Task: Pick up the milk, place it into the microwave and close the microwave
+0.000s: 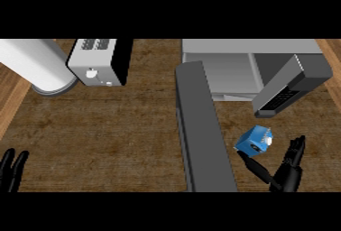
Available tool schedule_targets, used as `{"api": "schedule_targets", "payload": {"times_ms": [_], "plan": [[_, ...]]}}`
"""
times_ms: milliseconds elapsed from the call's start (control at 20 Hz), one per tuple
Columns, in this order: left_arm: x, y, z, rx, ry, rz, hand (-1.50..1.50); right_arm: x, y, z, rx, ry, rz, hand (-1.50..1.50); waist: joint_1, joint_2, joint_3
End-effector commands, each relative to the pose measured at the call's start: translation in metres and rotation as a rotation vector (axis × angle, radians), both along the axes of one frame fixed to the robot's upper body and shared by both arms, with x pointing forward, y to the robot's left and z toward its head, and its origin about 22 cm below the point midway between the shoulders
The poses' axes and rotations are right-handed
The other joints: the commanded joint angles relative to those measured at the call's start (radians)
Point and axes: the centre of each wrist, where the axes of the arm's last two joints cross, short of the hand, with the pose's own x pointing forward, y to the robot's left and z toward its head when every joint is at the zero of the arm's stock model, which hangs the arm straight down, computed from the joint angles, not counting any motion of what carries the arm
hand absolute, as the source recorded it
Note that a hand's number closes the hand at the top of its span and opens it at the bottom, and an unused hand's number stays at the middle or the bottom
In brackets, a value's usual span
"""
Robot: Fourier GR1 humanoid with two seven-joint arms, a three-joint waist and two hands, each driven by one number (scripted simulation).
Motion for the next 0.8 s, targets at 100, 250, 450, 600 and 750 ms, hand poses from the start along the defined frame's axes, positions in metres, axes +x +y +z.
{"api": "schedule_targets", "payload": {"times_ms": [100,250,450,600,750], "plan": [[-0.01,-0.003,0.002,-0.012,0.002,-0.015,-1.5,-0.005,-0.002,-0.018,0.099,-0.08,0.176,-1.5,0.01,0.0,0.001],[-0.001,0.003,-0.007,-0.008,0.011,0.003,-1.5,-0.009,-0.004,-0.017,0.182,-0.081,0.412,-1.5,0.008,0.0,0.001],[0.002,0.002,-0.009,-0.006,-0.001,-0.005,-1.5,0.004,0.002,-0.017,0.208,-0.244,0.483,1.5,0.005,0.001,0.001],[0.007,-0.011,-0.009,-0.007,-0.001,0.003,-1.5,0.005,0.003,-0.009,0.074,-0.221,0.376,1.5,-0.004,-0.001,0.0],[-0.003,-0.007,-0.007,-0.025,0.013,-0.013,-1.5,0.028,0.019,0.001,-0.053,-0.23,0.192,1.5,0.001,-0.002,-0.001]]}}
